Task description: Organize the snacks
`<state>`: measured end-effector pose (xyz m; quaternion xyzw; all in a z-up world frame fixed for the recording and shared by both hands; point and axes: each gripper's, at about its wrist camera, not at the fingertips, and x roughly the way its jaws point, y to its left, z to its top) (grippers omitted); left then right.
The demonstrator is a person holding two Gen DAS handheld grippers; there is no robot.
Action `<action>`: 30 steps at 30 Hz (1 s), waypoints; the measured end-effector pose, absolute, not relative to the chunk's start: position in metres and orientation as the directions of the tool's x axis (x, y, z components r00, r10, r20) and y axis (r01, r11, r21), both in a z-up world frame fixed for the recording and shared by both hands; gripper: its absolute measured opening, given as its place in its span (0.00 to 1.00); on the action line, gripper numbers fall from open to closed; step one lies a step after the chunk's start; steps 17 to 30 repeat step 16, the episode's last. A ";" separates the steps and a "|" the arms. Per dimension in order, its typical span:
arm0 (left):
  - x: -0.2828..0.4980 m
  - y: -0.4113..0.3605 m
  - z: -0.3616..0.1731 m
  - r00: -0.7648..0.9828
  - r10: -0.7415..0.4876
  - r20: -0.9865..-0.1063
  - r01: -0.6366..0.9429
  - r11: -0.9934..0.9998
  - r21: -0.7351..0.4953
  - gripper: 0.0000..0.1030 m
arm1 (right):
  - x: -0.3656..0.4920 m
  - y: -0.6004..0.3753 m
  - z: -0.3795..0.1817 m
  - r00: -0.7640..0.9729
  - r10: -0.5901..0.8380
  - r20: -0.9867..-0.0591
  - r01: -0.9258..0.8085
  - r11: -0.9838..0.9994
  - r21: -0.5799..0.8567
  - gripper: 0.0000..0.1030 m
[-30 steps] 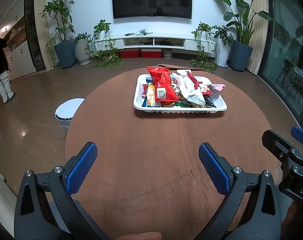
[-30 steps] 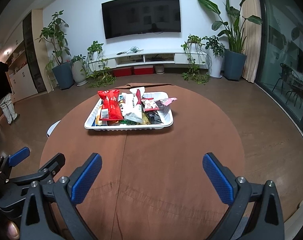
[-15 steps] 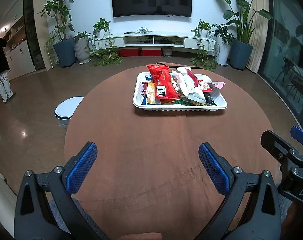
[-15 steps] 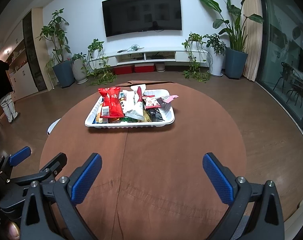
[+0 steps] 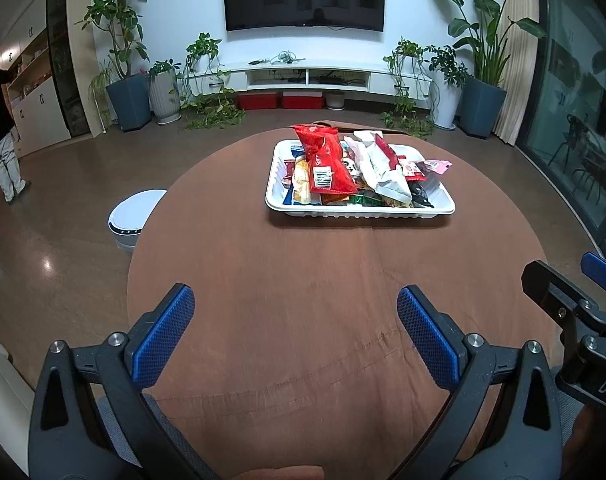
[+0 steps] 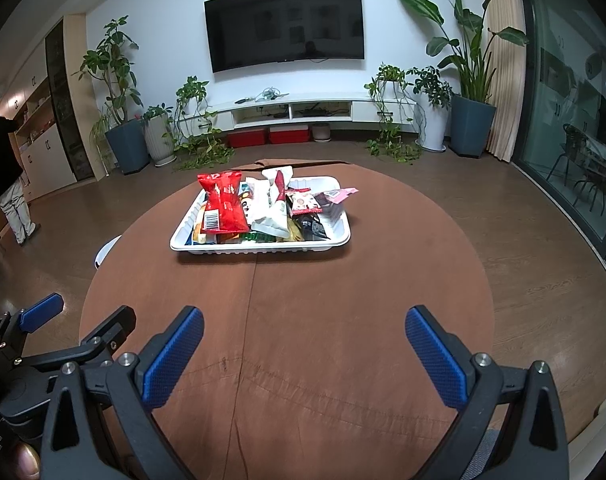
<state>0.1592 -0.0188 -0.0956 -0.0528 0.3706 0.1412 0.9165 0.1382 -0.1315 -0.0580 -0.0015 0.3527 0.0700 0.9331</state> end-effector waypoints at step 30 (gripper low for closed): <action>0.164 -0.017 -0.103 0.678 0.211 -0.704 -0.294 0.956 0.004 1.00 | 0.142 -0.139 -0.071 0.720 0.138 -0.680 -0.131 0.989 0.063 1.00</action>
